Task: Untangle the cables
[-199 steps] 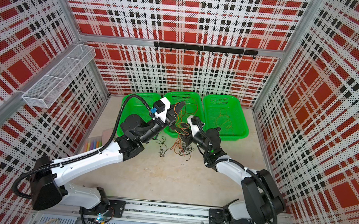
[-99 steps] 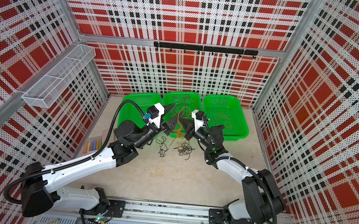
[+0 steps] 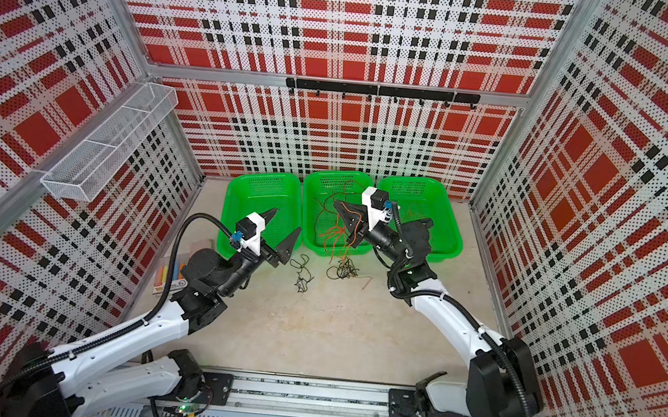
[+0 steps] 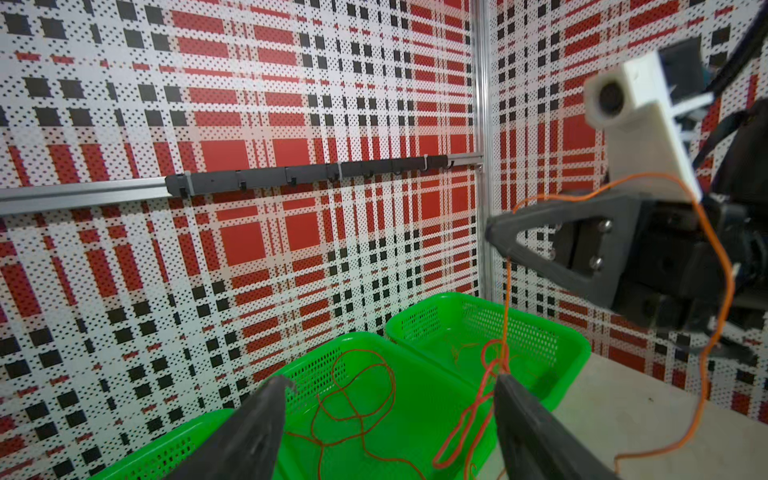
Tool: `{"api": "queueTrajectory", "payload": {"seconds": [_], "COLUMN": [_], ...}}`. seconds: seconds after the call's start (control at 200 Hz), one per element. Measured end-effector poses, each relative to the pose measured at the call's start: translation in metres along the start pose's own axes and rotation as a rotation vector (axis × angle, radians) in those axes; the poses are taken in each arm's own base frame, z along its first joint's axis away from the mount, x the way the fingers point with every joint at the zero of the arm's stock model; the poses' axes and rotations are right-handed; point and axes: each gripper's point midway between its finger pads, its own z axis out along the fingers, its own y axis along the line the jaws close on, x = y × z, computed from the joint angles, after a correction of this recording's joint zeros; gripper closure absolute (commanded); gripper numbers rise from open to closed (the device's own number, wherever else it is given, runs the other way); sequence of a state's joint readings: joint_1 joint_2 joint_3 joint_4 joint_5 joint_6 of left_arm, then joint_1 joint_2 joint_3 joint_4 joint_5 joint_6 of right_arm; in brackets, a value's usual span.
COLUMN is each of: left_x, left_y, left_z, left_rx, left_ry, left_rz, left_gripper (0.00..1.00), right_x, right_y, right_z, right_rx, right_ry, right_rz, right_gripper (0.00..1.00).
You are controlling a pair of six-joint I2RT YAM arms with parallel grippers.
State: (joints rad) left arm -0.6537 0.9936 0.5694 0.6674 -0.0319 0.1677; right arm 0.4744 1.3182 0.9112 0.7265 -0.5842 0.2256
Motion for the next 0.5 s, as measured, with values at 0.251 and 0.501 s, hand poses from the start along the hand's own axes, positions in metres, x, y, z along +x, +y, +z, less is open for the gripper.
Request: {"api": "queueTrajectory", "payload": {"seconds": [0.251, 0.501], "left_x": [0.040, 0.076], "left_y": [-0.037, -0.098], "left_z": [0.007, 0.028], "left_rx": [0.197, 0.396], "left_ry": [0.066, 0.141], "left_rz": [0.058, 0.079], "left_gripper": [0.20, 0.31], "right_x": [0.005, 0.008], "right_y": [0.009, 0.014], "right_z": [0.001, -0.002], "right_rx": [-0.061, -0.087], "right_ry": [0.043, 0.064], "right_rz": [0.007, 0.012], "right_gripper": [1.00, 1.00]}}
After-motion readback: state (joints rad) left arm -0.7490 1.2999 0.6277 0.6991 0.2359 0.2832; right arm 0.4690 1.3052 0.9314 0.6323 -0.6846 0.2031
